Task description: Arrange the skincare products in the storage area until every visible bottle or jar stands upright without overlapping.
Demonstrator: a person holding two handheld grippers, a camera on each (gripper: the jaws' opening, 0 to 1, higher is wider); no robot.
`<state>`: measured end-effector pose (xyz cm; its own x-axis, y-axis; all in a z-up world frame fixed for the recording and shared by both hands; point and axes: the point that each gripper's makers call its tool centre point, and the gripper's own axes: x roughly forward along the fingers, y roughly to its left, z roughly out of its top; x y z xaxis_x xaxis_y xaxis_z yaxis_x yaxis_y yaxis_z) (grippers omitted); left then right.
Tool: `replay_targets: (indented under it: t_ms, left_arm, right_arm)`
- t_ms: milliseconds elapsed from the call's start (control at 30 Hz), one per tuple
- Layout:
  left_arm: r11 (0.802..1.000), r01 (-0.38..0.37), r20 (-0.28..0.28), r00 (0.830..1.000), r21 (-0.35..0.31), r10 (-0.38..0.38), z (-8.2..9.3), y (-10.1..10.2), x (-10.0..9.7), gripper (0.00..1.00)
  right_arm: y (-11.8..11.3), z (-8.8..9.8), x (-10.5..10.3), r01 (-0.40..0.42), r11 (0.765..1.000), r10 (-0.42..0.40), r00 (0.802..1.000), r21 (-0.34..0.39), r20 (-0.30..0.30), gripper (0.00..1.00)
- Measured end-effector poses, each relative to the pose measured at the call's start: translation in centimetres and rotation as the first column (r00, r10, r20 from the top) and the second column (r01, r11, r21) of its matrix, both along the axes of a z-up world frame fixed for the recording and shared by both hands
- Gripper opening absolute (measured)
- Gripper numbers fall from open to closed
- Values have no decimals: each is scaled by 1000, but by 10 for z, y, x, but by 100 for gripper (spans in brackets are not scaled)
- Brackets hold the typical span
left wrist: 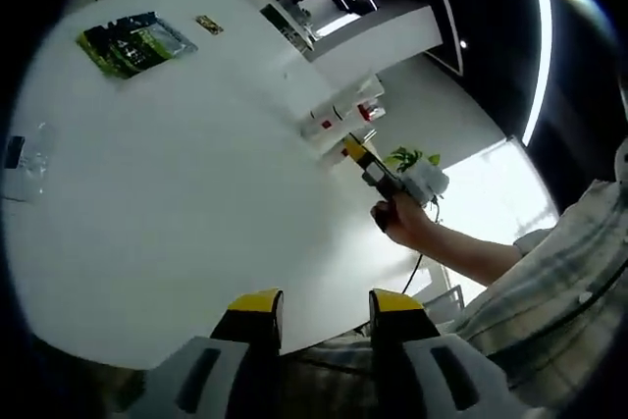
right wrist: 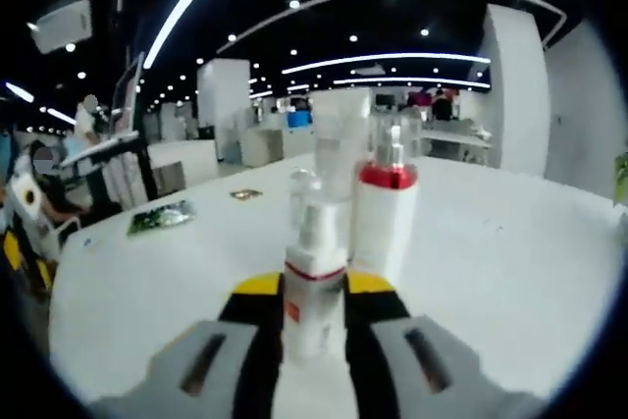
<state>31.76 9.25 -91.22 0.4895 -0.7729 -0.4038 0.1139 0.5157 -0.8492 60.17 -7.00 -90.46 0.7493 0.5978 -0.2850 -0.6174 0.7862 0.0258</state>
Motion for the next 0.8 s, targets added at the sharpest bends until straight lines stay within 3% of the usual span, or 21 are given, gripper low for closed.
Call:
replay_targets:
  t_ms: [233, 567, 800]
  left_arm:
    - [1000, 2, -8, 1000, -5, -2, 2, -4, 3, 35]
    - [1000, -2, -18, 1000, -27, 2, 2, -8, 4, 35]
    - [999, -8, -16, 1000, -35, 7, 3, -6, 6, 35]
  right_arm:
    - [-7, 0, 5, 35, 998, -37, 999, 51, 30, 21]
    - [1, 2, -18, -17, 1000, 18, 996, -15, 90, 21]
    - [2, -1, -11, -5, 998, 12, 994, -65, 111, 21]
